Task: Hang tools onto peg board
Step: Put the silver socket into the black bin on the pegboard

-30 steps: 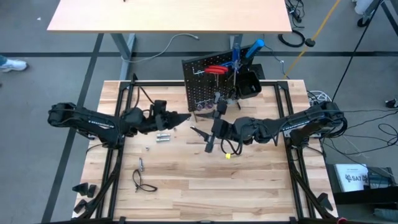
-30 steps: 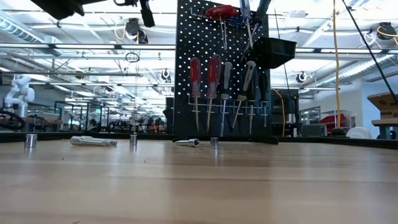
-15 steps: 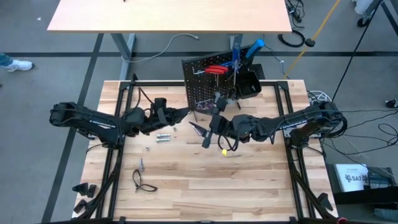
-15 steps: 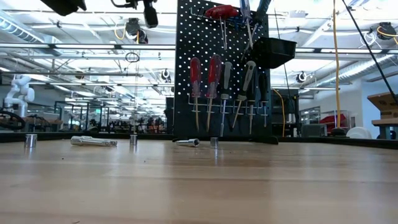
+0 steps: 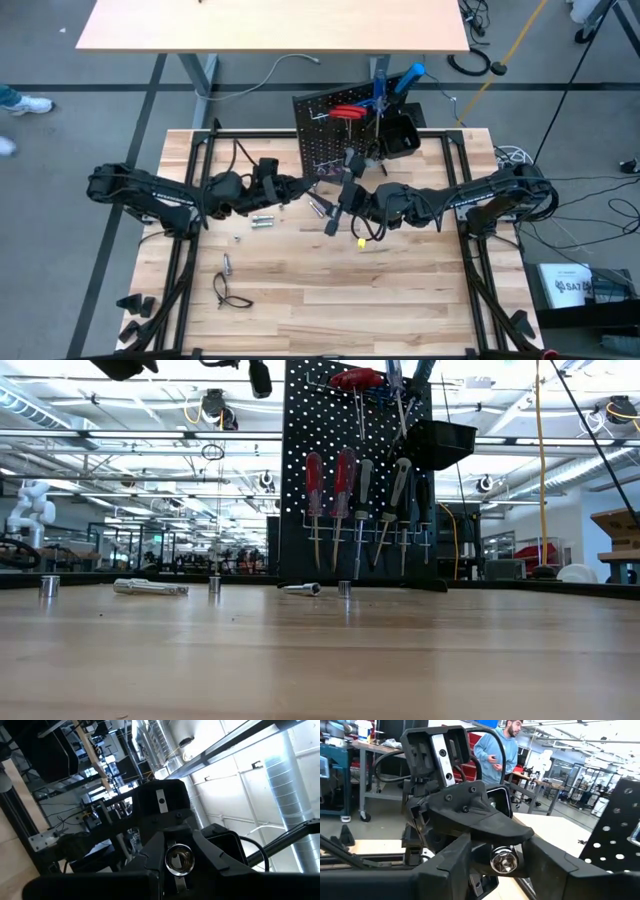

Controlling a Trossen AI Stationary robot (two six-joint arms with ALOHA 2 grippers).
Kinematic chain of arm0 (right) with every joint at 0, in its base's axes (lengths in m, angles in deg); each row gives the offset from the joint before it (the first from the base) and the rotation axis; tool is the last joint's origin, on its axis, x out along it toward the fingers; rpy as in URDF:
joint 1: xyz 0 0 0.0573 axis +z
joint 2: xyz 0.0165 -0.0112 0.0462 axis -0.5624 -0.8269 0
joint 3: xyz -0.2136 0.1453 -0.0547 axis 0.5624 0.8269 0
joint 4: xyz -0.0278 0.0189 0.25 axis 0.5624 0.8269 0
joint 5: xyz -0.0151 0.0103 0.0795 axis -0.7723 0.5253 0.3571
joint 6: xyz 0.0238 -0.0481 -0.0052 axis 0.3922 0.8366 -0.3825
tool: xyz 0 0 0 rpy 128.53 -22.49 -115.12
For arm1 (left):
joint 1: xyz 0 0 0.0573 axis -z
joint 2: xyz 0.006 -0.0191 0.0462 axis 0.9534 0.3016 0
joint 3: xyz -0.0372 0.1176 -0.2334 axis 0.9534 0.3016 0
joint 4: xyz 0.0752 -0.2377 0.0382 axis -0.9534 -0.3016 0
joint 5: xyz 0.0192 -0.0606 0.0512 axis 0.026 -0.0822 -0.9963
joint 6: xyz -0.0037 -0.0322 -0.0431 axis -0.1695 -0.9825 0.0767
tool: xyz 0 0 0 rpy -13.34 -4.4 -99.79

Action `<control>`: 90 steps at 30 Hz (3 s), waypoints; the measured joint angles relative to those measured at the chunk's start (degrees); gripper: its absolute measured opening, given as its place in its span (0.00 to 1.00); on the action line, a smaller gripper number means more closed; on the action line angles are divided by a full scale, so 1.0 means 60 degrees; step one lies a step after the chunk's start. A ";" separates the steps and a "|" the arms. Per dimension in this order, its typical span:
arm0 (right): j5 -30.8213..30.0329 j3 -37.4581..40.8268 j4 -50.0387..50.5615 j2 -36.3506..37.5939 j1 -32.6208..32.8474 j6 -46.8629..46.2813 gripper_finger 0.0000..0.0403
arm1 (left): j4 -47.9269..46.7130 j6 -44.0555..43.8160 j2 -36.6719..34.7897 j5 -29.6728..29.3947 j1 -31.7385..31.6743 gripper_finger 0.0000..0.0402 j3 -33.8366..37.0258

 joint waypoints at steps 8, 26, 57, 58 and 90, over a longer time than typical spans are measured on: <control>0.0040 -0.0004 0.0219 0.0027 -0.0061 -0.0219 0.26 | 0.0049 -0.0030 0.0092 0.0186 -0.0007 0.16 -0.0112; -0.1750 -0.0011 0.1618 0.0496 0.0206 0.0032 0.12 | -0.0066 0.1156 -0.0498 0.1237 -0.0895 0.42 -0.0090; -0.1779 0.0007 1.0546 0.4774 -0.2548 -0.5447 0.12 | -0.9658 0.4549 -0.3565 0.1110 -0.1219 0.43 -0.0076; -0.1554 0.0007 1.0545 0.4689 -0.2713 -0.5416 0.12 | -0.9665 0.4546 -0.3563 0.1088 -0.1220 0.43 -0.0076; 0.1436 0.0007 1.0212 0.4355 -0.2457 -0.6181 0.64 | -1.4916 0.3822 -0.3483 0.0823 0.0424 0.43 -0.0068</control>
